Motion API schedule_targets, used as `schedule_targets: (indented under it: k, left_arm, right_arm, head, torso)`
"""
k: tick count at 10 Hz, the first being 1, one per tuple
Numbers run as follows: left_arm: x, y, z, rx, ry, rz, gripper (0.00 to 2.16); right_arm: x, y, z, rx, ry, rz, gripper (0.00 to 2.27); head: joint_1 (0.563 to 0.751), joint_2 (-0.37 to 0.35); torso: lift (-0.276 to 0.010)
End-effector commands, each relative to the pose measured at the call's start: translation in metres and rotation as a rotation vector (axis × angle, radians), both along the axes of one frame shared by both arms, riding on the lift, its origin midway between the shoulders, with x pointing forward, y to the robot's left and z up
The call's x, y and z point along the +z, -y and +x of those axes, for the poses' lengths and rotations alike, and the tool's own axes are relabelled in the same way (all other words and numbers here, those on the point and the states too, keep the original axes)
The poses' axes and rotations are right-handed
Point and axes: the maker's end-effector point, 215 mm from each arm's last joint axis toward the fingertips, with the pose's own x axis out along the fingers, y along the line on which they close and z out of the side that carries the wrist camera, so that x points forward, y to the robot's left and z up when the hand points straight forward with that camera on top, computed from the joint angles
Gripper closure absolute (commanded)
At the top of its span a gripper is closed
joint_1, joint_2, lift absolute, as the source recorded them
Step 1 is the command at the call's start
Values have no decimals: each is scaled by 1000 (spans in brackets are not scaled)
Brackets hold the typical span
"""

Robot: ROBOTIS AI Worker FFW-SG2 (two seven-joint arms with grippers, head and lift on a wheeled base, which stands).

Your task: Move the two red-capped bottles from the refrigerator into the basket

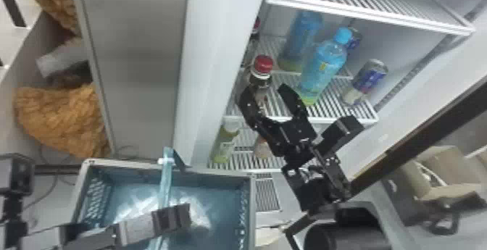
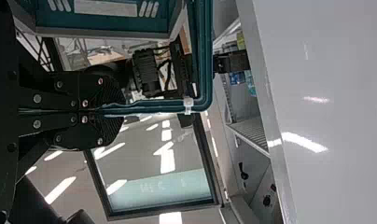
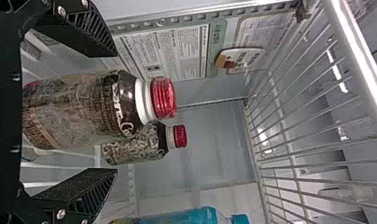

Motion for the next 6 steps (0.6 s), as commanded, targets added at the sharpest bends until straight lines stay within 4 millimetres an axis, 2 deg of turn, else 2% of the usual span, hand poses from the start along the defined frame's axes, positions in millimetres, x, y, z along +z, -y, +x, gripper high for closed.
schedule_targets:
  k: [1,4,6]
  left_arm:
    - [0,0,0,0,-1,-2,1207]
    - [1,0,0,-1,2,-1,1207]
    - [0,0,0,-1,-1,-1,1207]
  right_arm:
    - [-2,-1,7,-2,-2,-1,124]
    - [-3,-15,26,26,1,2,124]
    - [-7,-17,31,24,-6,-1,124]
  head:
    - [695,-304]
    - [695,-287]
    - [695,-268]
  torso:
    - [0]
    - [0]
    - [0]
